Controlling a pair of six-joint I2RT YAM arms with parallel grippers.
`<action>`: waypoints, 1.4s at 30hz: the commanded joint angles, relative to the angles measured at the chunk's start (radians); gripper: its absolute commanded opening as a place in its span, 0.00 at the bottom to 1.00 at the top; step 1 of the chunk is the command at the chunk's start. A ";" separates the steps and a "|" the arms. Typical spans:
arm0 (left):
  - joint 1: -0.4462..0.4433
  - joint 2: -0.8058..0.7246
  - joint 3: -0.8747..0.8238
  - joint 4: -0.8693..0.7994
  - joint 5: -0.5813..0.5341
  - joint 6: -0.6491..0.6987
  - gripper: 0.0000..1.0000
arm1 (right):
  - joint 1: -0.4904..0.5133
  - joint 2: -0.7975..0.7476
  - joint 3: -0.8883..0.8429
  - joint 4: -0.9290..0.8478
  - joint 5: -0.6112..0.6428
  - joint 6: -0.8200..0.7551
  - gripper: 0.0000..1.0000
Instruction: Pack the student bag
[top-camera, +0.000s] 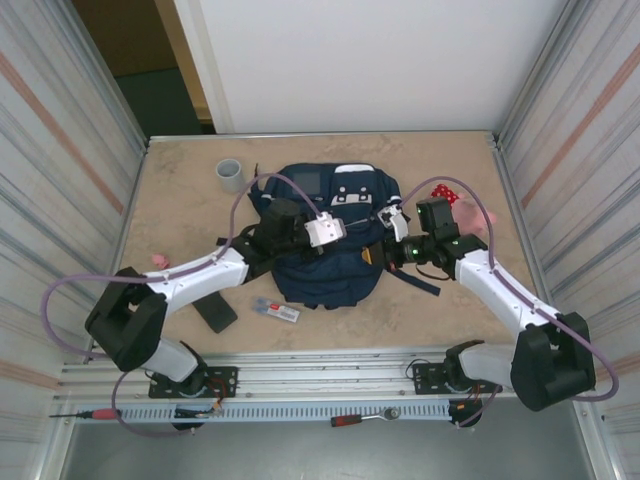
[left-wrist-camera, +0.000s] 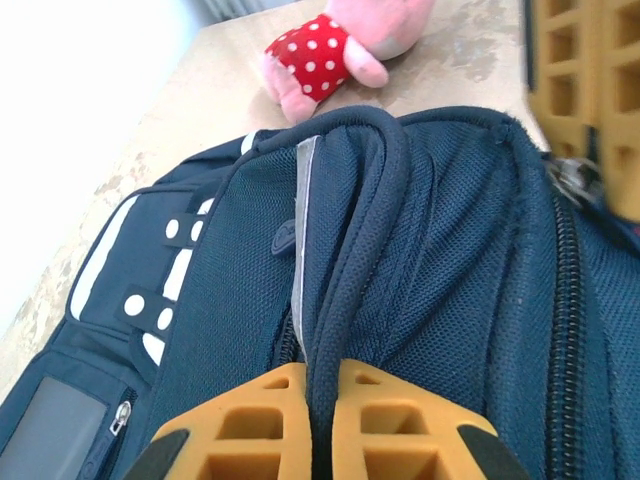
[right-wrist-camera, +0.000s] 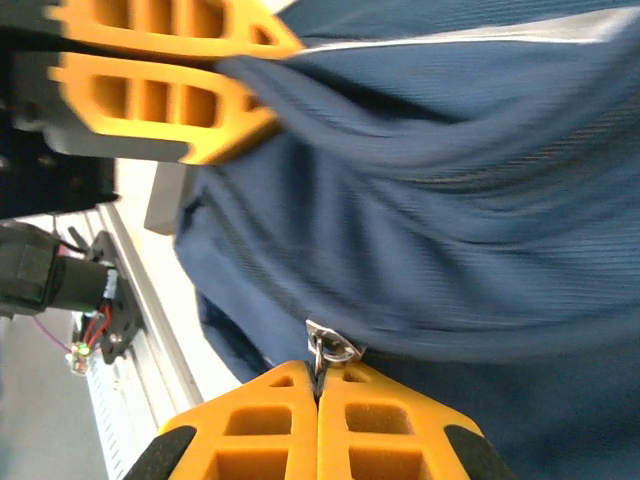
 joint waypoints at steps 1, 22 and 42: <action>-0.035 0.043 0.052 0.120 -0.196 -0.118 0.00 | 0.060 -0.041 -0.010 0.031 0.007 0.091 0.00; -0.051 0.014 -0.003 0.262 -0.056 -0.152 0.00 | 0.032 0.011 0.075 -0.114 0.095 0.534 0.49; -0.034 -0.036 -0.057 0.319 0.206 -0.066 0.00 | -0.143 0.004 -0.004 0.190 -0.029 0.871 0.54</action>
